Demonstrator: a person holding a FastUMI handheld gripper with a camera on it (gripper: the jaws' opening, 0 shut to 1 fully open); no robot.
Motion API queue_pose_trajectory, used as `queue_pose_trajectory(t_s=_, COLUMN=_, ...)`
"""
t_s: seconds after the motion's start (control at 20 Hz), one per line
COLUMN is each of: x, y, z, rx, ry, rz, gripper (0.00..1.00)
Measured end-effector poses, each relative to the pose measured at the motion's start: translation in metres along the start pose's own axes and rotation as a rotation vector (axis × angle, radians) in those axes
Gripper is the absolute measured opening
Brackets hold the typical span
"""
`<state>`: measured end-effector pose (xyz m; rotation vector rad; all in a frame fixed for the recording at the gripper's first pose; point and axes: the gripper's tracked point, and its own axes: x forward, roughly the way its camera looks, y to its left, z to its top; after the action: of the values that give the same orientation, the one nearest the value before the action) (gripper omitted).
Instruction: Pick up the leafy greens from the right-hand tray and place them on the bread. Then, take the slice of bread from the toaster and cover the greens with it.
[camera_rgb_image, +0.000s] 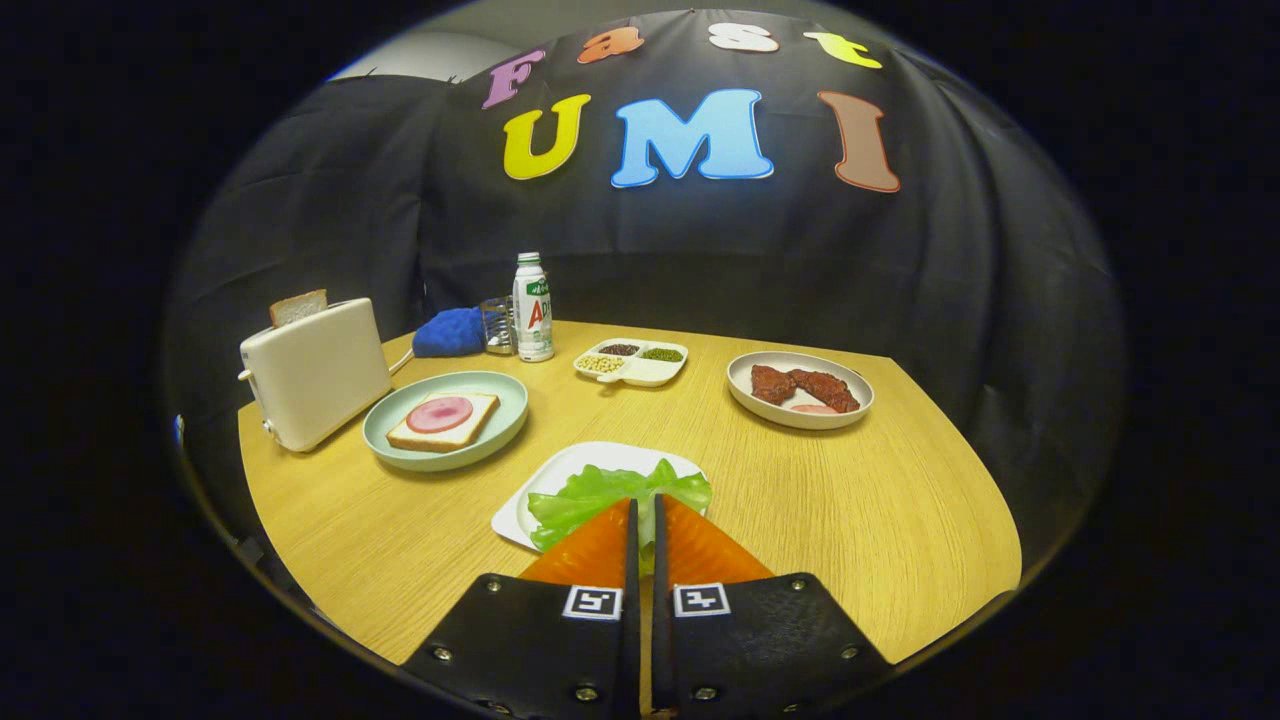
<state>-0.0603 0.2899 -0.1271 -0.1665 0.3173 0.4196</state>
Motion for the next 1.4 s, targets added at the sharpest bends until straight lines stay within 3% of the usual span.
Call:
queue_pose_trajectory(t_s=0.7, x=-0.023, y=0.028, z=0.062, rx=-0.074, ry=-0.081, rz=0.024, gripper=0.05)
queue_pose_trajectory(t_s=1.4, x=-0.014, y=0.072, z=0.095, rx=-0.137, ry=-0.104, rz=0.086, gripper=0.05)
